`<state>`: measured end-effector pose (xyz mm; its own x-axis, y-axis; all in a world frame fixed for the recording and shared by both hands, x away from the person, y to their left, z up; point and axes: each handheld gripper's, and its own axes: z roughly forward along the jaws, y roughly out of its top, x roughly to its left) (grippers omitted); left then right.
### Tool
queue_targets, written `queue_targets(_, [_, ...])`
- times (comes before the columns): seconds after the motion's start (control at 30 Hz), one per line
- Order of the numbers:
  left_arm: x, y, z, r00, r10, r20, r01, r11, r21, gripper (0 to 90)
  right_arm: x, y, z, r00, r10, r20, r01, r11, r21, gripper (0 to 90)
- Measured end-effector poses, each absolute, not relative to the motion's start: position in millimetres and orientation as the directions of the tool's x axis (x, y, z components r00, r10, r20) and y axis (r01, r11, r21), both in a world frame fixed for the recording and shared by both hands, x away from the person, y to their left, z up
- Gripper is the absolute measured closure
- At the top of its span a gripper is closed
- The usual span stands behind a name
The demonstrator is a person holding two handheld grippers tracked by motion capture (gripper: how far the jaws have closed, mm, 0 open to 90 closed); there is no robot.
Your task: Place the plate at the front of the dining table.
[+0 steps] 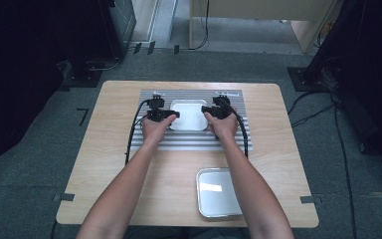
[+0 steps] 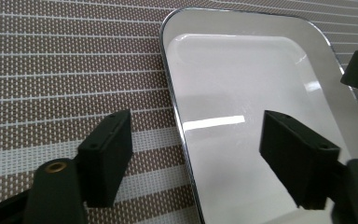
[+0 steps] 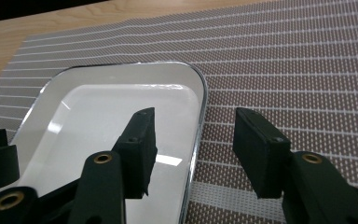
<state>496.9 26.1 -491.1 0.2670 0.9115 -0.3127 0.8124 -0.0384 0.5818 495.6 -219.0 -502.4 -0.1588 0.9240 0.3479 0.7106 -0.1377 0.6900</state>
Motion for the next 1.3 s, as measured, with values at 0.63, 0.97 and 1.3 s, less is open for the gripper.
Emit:
queue_targets(0.63, [460.2, 44.9, -474.7, 0.278, 0.920, -0.277, 0.753, -0.029, 0.658, 18.6, 461.6, -222.0, -477.4, -0.289, 0.922, 0.258, 0.689, 0.013, 0.725, 26.2])
queue_targets(0.97, [443.9, 57.1, -470.7, 0.294, 0.919, -0.264, 0.734, -0.040, 0.677, 18.6, 446.6, -238.6, -474.1, -0.292, 0.919, 0.264, 0.674, 0.002, 0.738, 25.3])
queue_targets(1.3, [420.0, 69.0, -473.3, 0.315, 0.908, -0.277, 0.725, -0.042, 0.687, 18.6, 423.9, -255.5, -470.3, -0.297, 0.927, 0.229, 0.653, 0.023, 0.757, 24.8])
